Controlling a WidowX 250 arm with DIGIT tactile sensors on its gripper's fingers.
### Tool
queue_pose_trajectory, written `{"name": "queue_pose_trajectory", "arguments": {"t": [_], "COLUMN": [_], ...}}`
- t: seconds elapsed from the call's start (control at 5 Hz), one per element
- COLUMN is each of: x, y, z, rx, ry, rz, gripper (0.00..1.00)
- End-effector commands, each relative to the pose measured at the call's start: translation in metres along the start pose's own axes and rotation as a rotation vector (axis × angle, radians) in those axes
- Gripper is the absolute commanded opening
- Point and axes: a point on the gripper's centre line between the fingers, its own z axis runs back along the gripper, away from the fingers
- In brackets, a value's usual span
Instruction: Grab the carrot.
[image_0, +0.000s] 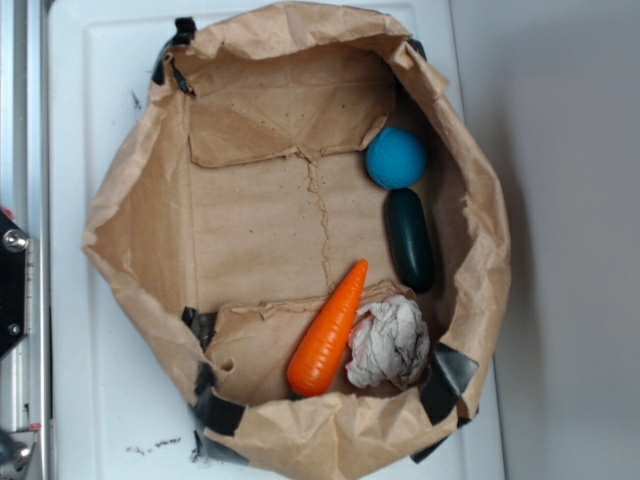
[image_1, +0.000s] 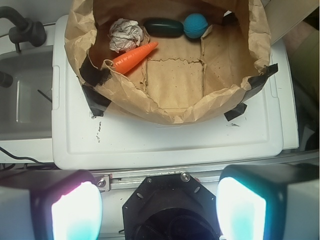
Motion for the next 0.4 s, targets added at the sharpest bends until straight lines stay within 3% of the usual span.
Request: {"name": "queue_pose_trajectory", "arguments": {"t": [0.0, 0.2], "x": [0.000, 0.035], "y": [0.000, -0.002], "z": [0.000, -0.005], "rx": [0.000, 0.012], "ry": [0.000, 0.013], "rz": [0.000, 0.082], "gripper": [1.00, 1.00]}}
